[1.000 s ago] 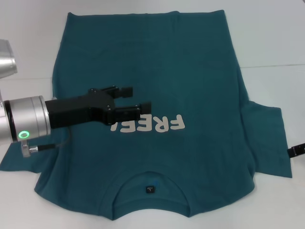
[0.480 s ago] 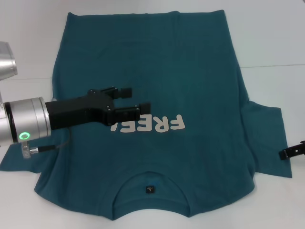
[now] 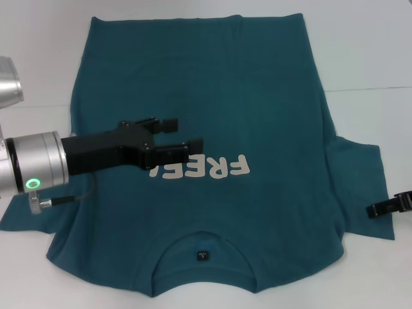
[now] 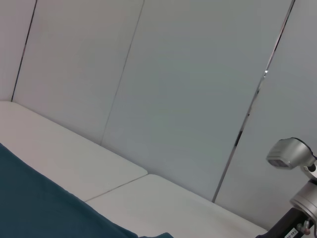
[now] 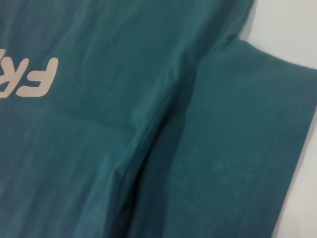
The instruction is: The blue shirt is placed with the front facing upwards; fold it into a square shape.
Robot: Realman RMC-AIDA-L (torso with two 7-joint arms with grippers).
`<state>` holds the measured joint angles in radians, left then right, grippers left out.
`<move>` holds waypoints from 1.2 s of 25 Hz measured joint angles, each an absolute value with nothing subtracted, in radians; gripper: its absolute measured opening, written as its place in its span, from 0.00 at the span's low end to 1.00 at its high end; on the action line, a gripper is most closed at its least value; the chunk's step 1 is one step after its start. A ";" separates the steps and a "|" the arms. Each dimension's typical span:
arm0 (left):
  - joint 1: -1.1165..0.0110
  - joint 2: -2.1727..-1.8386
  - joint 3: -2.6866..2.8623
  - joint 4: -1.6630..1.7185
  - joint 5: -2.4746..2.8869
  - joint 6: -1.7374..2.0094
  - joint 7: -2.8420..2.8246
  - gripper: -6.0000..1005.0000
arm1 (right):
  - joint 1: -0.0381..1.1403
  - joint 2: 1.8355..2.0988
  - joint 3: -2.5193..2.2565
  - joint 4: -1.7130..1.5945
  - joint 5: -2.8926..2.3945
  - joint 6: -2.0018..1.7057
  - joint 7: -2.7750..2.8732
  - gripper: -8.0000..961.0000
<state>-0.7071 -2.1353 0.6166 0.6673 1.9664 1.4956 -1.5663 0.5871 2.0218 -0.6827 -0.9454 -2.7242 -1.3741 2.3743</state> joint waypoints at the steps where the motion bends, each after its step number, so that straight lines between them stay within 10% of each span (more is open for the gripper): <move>1: -0.707 -2.135 0.617 0.667 1.966 1.495 -1.566 0.88 | 0.588 2.022 -0.682 -0.940 -2.724 -1.371 2.374 0.93; 30: -0.713 -2.135 0.624 0.667 1.972 1.483 -1.566 0.88 | 0.606 2.022 -0.684 -0.894 -2.723 -1.352 2.374 0.80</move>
